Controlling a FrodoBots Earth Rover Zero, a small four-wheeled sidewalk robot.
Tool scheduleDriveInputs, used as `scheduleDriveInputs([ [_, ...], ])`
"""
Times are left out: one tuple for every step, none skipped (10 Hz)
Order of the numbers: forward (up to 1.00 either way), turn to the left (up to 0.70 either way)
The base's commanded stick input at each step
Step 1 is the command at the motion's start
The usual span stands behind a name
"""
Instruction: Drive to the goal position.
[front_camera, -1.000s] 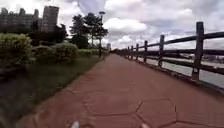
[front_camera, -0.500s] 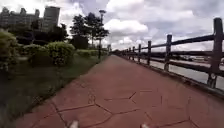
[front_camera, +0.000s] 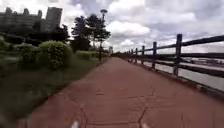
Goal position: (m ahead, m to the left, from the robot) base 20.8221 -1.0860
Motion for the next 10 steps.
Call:
scheduleDriveInputs([
  [1.00,0.00],
  [1.00,0.00],
  [1.00,0.00],
  [1.00,-0.07],
  [1.00,-0.27],
  [1.00,-0.27],
  [1.00,-0.27],
  [1.00,-0.27],
  [1.00,-0.27],
  [1.00,-0.27],
])
